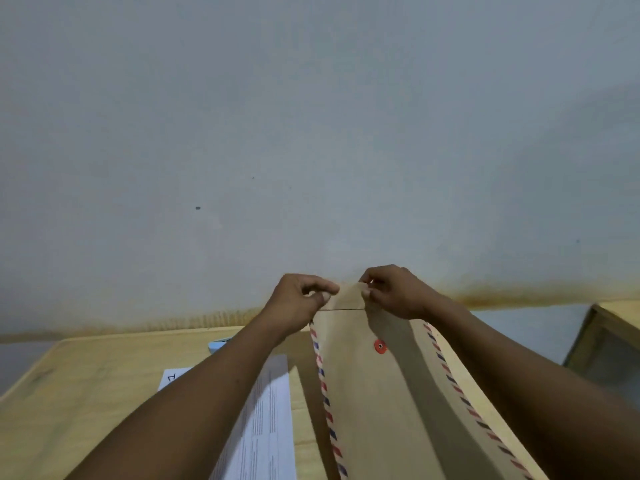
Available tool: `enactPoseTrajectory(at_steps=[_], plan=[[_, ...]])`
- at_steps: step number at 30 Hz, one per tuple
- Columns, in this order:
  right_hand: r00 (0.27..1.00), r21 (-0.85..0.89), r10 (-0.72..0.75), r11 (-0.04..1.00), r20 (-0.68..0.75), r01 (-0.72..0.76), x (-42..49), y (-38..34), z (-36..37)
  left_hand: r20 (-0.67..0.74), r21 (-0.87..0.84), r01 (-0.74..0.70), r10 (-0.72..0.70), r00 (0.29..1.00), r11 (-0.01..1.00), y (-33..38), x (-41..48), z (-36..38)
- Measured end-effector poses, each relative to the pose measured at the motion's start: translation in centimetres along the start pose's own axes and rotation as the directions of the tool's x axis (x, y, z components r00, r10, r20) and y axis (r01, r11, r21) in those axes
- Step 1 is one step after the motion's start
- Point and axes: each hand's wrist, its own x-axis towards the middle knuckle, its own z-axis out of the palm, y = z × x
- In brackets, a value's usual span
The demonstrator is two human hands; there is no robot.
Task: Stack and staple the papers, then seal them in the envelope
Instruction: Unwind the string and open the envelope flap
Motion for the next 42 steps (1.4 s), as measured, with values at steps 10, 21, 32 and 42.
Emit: enactPoseTrajectory(at_steps=[10,21,32,42], plan=[[0.994,0.09,-0.102,0.991,0.036,0.099,-0.5,-5.1,-7.3,0.094,-0.012,0.01,-0.009,0.996,1.0,4.3,-2.9,-3.8],[0.998,0.34,-0.057,0.94,0.035,0.042,-1.6,-12.9,-12.0,-0.072,-0.014,-0.042,0.041,0.997,0.999,10.9,-6.0,-12.0],[0.98,0.812,0.044,0.554,0.192,-0.184,-0.7,-23.1,4.2,-0.299,0.551,0.132,0.047,0.953,0.824,5.3,-10.4,-23.0],[0.931,0.834,0.078,0.422,0.357,-0.355,-1.0,-28.9,16.9,-0.299,0.651,0.393,-0.257,0.919,0.649,-4.6,-18.1,-24.4]])
